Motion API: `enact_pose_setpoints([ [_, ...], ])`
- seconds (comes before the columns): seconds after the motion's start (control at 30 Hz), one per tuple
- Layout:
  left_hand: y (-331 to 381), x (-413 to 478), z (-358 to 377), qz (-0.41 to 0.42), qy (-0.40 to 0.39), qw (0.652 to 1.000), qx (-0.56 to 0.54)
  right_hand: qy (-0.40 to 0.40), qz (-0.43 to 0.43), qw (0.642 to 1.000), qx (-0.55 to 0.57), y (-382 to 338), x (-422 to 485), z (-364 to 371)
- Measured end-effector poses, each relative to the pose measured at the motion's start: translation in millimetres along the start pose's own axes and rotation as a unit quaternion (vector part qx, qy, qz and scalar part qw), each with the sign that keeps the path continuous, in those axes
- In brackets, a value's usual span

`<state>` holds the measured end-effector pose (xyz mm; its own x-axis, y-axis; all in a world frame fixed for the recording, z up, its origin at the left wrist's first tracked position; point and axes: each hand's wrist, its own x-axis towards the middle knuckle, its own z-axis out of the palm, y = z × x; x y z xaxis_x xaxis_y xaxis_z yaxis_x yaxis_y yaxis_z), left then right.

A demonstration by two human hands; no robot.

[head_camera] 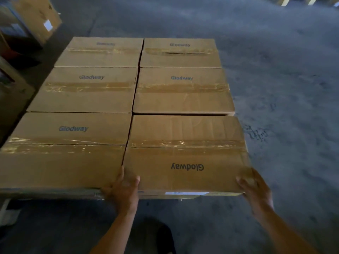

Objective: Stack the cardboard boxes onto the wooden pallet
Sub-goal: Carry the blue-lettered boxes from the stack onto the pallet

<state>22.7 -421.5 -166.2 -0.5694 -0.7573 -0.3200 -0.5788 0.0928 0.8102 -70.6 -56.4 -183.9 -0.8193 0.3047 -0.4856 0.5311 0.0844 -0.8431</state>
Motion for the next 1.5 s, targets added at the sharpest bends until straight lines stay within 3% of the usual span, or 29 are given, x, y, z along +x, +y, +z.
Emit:
enact_pose_setpoints([
  [0.1, 16.4, -4.2, 11.2, -0.044, 0.086, 0.994, 0.046, 0.019, 0.001, 0.999, -0.036, -2.4, 3.6, 6.7],
  [0.27, 31.5, 0.2, 17.8, -0.026, 0.108, 0.989, 0.092, 0.038, -0.019, 0.987, -0.155, -19.8, -0.1, 17.2],
  [0.8, 36.5, 7.0, 6.4, -0.039, 0.039, 0.975, 0.215, -0.026, -0.058, 0.936, -0.345, -30.6, 11.2, 12.7],
  [0.93, 41.2, -24.3, -2.5, 0.023, 0.059, 0.958, 0.279, -0.063, -0.078, 0.908, -0.408, -33.2, 12.9, -0.7],
  [1.2, 101.4, -144.7, 7.3, 0.179, 0.068, 0.917, 0.35, -0.141, -0.267, 0.829, -0.471, -91.3, -21.5, -67.6],
  [1.5, 239.4, -183.4, -11.3, 0.283, 0.169, 0.871, 0.365, -0.155, -0.468, 0.751, -0.44, -265.1, -51.2, -56.1],
])
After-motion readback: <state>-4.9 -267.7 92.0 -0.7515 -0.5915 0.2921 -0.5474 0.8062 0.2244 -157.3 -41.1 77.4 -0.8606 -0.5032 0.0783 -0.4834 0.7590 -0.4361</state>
